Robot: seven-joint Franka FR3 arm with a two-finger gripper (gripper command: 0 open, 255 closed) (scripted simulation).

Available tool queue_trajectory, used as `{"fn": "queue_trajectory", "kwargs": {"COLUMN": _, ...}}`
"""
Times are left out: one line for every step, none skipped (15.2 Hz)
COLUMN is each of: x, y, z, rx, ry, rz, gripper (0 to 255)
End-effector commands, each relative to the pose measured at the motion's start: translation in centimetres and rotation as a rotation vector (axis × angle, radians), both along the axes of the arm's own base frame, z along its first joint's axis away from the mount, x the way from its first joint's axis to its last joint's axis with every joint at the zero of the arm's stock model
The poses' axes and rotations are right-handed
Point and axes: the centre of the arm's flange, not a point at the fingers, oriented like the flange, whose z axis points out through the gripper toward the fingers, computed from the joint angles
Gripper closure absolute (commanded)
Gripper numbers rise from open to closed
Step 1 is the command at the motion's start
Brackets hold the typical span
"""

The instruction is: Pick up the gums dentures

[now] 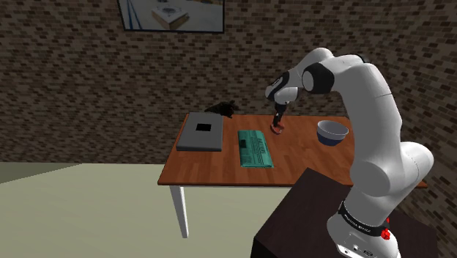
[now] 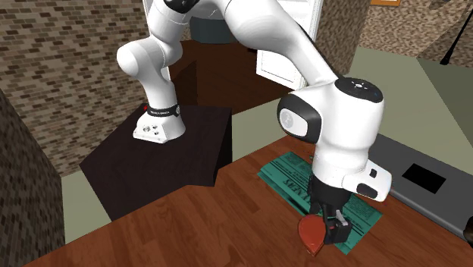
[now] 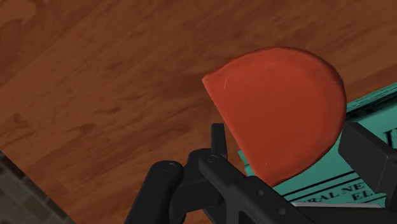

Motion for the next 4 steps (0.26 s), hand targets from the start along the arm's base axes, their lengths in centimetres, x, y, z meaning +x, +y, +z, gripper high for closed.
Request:
{"fn": "queue_trajectory", "kwargs": {"x": 0.01, "y": -0.06, "z": 1.08, "rx": 0.0, "ry": 0.0, "rz": 0.0, "gripper": 255}}
{"fn": "queue_trajectory", "kwargs": {"x": 0.01, "y": -0.06, "z": 1.61, "rx": 0.0, "ry": 0.0, "rz": 0.0, "gripper": 255}}
{"fn": "queue_trajectory", "kwargs": {"x": 0.01, "y": -0.06, "z": 1.69, "rx": 0.0, "ry": 0.0, "rz": 0.0, "gripper": 255}}
{"fn": "queue_trajectory", "kwargs": {"x": 0.01, "y": -0.06, "z": 1.69, "rx": 0.0, "ry": 0.0, "rz": 0.0, "gripper": 255}}
